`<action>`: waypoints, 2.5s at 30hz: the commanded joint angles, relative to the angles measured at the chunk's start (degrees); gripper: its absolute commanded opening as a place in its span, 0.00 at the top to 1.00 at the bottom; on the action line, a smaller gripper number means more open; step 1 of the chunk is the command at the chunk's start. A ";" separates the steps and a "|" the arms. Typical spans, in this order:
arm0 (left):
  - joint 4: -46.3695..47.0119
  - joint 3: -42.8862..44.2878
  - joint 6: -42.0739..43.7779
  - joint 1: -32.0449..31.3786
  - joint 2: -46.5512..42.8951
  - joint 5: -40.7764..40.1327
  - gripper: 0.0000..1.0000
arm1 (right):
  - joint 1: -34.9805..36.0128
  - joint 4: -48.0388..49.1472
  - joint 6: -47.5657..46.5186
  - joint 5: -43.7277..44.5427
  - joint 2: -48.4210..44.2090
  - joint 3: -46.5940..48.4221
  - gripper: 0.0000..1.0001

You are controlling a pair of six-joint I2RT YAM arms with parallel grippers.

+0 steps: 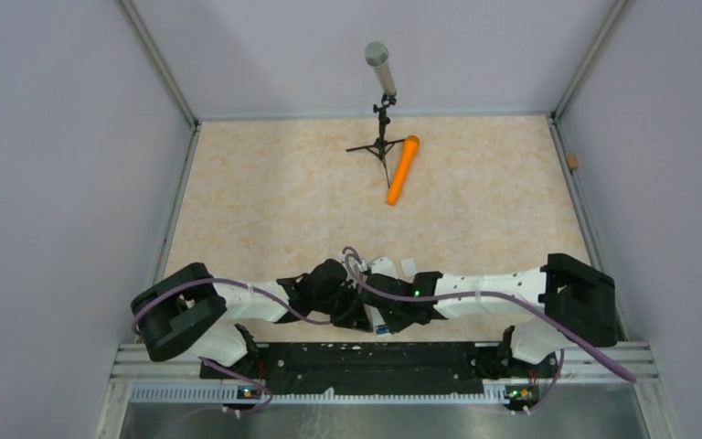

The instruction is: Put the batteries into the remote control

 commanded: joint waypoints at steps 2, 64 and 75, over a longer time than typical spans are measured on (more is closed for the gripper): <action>-0.71 -0.88 1.92 -0.53 1.10 -2.66 1.00 | 2.82 5.99 3.70 -1.33 7.91 -1.59 0.98; -15.57 -0.19 6.62 0.54 -11.89 -8.92 0.97 | -5.31 -11.95 -0.65 15.38 -8.91 6.61 0.71; -21.08 2.70 10.32 4.27 -17.18 -10.64 0.59 | -20.18 -5.04 -17.96 5.12 -6.93 6.81 0.55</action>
